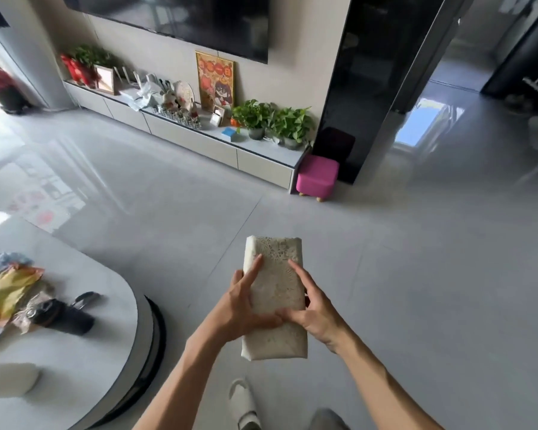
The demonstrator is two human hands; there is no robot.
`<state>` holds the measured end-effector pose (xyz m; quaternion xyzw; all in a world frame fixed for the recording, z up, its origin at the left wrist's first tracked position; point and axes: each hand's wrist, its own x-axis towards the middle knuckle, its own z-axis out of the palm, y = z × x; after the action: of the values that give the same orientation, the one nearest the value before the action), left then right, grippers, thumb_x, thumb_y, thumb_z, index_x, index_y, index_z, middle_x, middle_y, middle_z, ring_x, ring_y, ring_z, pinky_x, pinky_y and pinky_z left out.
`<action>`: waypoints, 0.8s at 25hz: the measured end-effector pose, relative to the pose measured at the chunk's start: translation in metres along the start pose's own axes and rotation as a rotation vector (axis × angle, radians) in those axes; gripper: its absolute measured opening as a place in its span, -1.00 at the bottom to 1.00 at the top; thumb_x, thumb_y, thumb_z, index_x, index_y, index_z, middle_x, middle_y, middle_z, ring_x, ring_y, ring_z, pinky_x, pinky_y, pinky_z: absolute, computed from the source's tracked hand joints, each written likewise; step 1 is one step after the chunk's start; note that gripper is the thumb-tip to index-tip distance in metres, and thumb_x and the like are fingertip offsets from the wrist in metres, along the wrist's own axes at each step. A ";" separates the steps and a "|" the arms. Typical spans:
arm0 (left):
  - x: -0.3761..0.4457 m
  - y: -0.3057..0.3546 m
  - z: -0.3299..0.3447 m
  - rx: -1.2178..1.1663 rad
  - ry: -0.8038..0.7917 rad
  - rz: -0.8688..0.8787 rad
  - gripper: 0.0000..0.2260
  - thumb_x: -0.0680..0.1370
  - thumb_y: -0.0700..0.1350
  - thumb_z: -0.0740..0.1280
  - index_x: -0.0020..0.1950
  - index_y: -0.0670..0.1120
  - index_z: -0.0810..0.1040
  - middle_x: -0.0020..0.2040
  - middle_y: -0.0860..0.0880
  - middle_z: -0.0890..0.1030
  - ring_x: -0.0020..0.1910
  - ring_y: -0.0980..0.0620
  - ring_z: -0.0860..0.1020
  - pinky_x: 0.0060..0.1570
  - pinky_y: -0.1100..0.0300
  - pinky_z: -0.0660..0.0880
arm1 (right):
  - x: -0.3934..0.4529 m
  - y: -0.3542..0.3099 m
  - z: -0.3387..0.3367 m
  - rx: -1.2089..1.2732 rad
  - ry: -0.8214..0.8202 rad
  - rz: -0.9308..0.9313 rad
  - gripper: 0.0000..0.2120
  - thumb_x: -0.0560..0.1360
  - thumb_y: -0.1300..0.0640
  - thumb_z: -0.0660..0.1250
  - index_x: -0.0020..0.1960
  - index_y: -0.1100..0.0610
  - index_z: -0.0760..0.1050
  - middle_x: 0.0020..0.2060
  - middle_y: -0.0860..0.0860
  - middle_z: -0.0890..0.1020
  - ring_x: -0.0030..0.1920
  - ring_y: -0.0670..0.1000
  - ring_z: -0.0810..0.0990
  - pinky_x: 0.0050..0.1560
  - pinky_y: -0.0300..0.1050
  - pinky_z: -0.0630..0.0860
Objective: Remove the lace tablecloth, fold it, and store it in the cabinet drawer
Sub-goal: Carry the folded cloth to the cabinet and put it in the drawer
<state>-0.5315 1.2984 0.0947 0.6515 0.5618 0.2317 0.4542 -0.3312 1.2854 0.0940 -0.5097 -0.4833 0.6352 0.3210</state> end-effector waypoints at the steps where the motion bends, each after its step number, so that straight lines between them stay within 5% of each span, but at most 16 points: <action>1: 0.019 -0.001 -0.022 -0.012 -0.019 -0.012 0.11 0.22 0.10 0.64 0.57 0.22 -0.02 0.15 0.02 0.34 -0.01 0.14 0.49 -0.09 0.41 0.49 | 0.024 -0.014 0.006 0.018 0.004 0.013 -0.11 0.33 0.21 0.59 0.42 -0.40 0.26 0.29 -0.20 0.53 0.23 -0.14 0.59 0.11 -0.15 0.60; 5: 0.112 -0.015 -0.091 0.006 -0.054 0.005 0.12 0.22 0.08 0.64 0.58 0.19 -0.01 0.18 -0.01 0.35 0.04 0.04 0.49 0.05 0.21 0.51 | 0.128 -0.048 0.012 0.039 0.023 0.020 -0.11 0.33 0.22 0.59 0.42 -0.39 0.26 0.32 -0.13 0.51 0.24 -0.14 0.58 0.12 -0.18 0.59; 11: 0.297 -0.062 -0.171 0.024 -0.073 -0.028 0.11 0.22 0.06 0.65 0.57 0.17 0.01 0.19 -0.02 0.37 0.10 -0.01 0.47 0.09 0.20 0.48 | 0.332 -0.075 -0.005 0.081 0.043 0.019 -0.12 0.33 0.28 0.58 0.44 -0.32 0.30 0.34 -0.12 0.52 0.27 -0.11 0.57 0.20 -0.13 0.57; 14: 0.379 -0.079 -0.218 0.011 -0.062 -0.038 0.10 0.22 0.06 0.65 0.57 0.13 0.03 0.18 -0.03 0.38 0.07 0.05 0.47 0.05 0.37 0.46 | 0.427 -0.096 -0.008 0.094 0.038 0.039 -0.12 0.32 0.31 0.57 0.41 -0.34 0.32 0.32 -0.08 0.54 0.21 -0.12 0.61 0.08 -0.22 0.59; 20: 0.506 -0.106 -0.291 -0.022 -0.111 -0.071 0.09 0.22 0.03 0.66 0.57 0.11 0.04 0.16 -0.02 0.39 0.00 0.19 0.45 -0.08 0.55 0.37 | 0.566 -0.139 -0.011 0.052 0.049 0.108 -0.10 0.28 0.19 0.59 0.41 -0.40 0.27 0.34 -0.09 0.52 0.25 -0.08 0.57 0.24 -0.06 0.57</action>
<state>-0.6906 1.8668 0.0383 0.6378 0.5560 0.1853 0.4997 -0.4879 1.8430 0.0335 -0.5419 -0.4304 0.6514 0.3110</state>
